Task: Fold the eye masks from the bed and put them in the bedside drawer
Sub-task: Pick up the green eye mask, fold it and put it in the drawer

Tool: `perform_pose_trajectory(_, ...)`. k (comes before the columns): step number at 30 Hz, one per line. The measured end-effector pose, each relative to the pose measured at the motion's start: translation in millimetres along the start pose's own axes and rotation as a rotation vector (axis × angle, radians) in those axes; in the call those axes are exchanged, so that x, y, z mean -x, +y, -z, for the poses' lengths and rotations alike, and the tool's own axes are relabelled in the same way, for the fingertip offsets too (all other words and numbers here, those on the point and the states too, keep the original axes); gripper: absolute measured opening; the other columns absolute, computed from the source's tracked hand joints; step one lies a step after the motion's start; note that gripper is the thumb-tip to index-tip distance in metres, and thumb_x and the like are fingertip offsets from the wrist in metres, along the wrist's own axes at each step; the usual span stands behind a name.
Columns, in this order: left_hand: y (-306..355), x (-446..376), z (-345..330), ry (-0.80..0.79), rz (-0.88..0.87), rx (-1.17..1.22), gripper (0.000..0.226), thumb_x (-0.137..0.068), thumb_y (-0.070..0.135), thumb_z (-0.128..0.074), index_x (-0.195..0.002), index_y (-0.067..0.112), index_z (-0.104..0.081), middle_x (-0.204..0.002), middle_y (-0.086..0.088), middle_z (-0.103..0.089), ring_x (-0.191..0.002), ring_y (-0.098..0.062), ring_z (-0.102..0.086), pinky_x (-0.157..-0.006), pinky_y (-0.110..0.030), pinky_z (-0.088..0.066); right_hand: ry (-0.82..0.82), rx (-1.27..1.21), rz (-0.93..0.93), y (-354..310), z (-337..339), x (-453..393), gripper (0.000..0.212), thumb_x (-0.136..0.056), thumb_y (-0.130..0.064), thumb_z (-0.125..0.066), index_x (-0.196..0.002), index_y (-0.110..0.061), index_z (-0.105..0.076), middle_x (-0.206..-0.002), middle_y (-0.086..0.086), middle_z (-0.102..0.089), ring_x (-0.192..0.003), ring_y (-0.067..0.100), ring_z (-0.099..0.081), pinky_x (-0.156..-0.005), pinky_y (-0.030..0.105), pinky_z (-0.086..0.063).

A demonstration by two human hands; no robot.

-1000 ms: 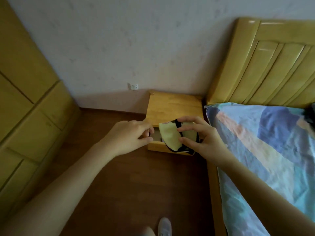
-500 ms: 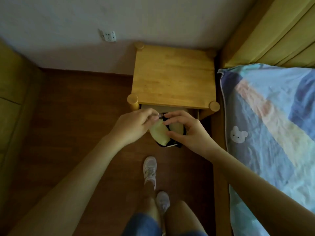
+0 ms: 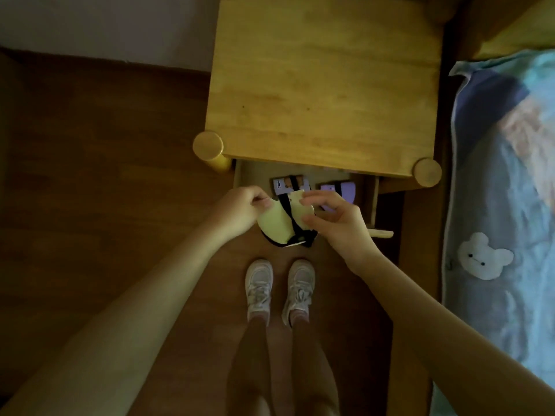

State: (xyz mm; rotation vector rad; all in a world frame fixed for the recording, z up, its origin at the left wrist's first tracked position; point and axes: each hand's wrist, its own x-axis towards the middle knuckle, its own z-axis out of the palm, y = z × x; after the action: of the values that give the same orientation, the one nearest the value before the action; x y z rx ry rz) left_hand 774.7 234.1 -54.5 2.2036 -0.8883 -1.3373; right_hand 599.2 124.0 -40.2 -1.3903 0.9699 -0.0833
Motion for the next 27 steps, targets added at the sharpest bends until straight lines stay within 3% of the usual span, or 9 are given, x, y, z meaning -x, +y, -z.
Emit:
perform_pose_trajectory(3,-14.4,-37.3,-10.3,0.056,0.054,0.051,0.020,-0.097,0.031,-0.047,-0.107,0.020,-0.061,-0.102,0.005,-0.061,-0.088,-0.011,-0.056,-0.065,-0.023,-0.044,0.093,-0.022,-0.126,27.2,-5.9,-32.3,0.035,-0.082,-0.003,-0.069,-0.114,-0.018,-0.062,-0.122,-0.004,-0.059,-0.090,0.010,-0.069,-0.077,0.027,-0.058)
perform_pose_trajectory(5,-22.4,-58.2,-13.7,0.107,0.075,0.081,0.024,-0.097,0.029,-0.048,-0.116,0.019,-0.059,-0.109,0.006,-0.059,-0.093,-0.007,-0.051,-0.063,-0.015,-0.037,0.114,-0.047,-0.222,45.1,-10.5,-56.4,0.039,-0.083,-0.003,-0.069,-0.119,-0.012,-0.060,-0.118,0.002,-0.062,-0.096,0.014,-0.068,-0.078,0.031,-0.059)
perform_pose_trajectory(8,-36.3,-82.8,-18.8,0.172,0.103,0.060,0.029,-0.095,0.028,-0.052,-0.122,0.019,-0.056,-0.122,0.002,-0.060,-0.099,-0.010,-0.054,-0.067,-0.021,-0.042,0.072,0.023,-0.279,65.4,-19.3,-91.8,0.039,-0.083,-0.003,-0.069,-0.120,-0.006,-0.060,-0.112,0.013,-0.065,-0.100,0.025,-0.067,-0.070,0.027,-0.060)
perform_pose_trajectory(11,-48.8,-104.4,-28.7,0.167,-0.013,-0.308,0.040,-0.092,0.032,-0.055,-0.130,0.022,-0.048,-0.130,-0.001,-0.056,-0.116,-0.020,-0.051,-0.086,-0.037,-0.048,0.045,0.144,-0.279,80.7,-30.7,-124.8,0.036,-0.083,-0.005,-0.070,-0.118,-0.005,-0.060,-0.109,0.010,-0.065,-0.100,0.026,-0.065,-0.074,0.034,-0.060)
perform_pose_trajectory(14,-58.5,-126.6,-37.5,0.190,-0.137,-0.589,0.050,-0.093,0.032,-0.052,-0.139,0.022,-0.036,-0.134,-0.004,-0.053,-0.126,-0.025,-0.044,-0.104,-0.039,-0.034,-0.024,0.265,-0.286,91.6,-38.5,-148.4,0.040,-0.086,-0.005,-0.066,-0.125,-0.005,-0.058,-0.118,0.012,-0.063,-0.107,0.028,-0.062,-0.086,0.044,-0.056)
perform_pose_trajectory(16,-66.4,-140.8,-43.6,0.179,-0.180,-0.722,0.060,-0.093,0.026,-0.053,-0.146,0.023,-0.024,-0.136,-0.006,-0.051,-0.128,-0.027,-0.042,-0.106,-0.040,-0.029,-0.049,0.381,-0.246,97.9,-38.6,-162.3,0.039,-0.087,-0.005,-0.064,-0.126,-0.006,-0.058,-0.122,0.012,-0.062,-0.112,0.028,-0.059,-0.093,0.039,-0.051)
perform_pose_trajectory(20,-74.5,-156.4,-48.2,0.027,-0.139,-0.702,0.075,-0.091,0.004,-0.049,-0.147,0.039,-0.013,-0.150,-0.006,-0.033,-0.128,-0.034,-0.042,-0.086,-0.040,-0.044,-0.125,0.522,-0.197,111.1,-36.1,-185.4,0.037,-0.088,-0.003,-0.062,-0.125,-0.006,-0.059,-0.126,0.010,-0.062,-0.118,0.026,-0.056,-0.100,0.030,-0.044)
perform_pose_trajectory(24,-83.3,-164.0,-49.2,0.047,-0.129,-0.754,0.071,-0.091,0.001,-0.043,-0.148,0.034,-0.019,-0.135,-0.015,-0.049,-0.112,-0.036,-0.053,-0.071,-0.037,-0.039,-0.070,0.758,0.013,130.9,-30.9,-195.9,0.032,-0.093,-0.010,-0.050,-0.122,-0.010,-0.061,-0.117,0.014,-0.065,-0.109,0.032,-0.057,-0.092,0.045,-0.048)
perform_pose_trajectory(27,-90.2,-168.0,-53.5,0.057,-0.067,-0.827,0.074,-0.089,0.001,-0.045,-0.149,0.032,-0.013,-0.119,-0.016,-0.058,-0.099,-0.035,-0.060,-0.064,-0.037,-0.041,-0.275,1.157,0.112,134.1,-26.8,-196.8,0.054,-0.092,-0.022,-0.053,-0.144,-0.023,-0.037,-0.147,0.011,-0.040,-0.131,0.036,-0.036,-0.103,0.046,-0.038)
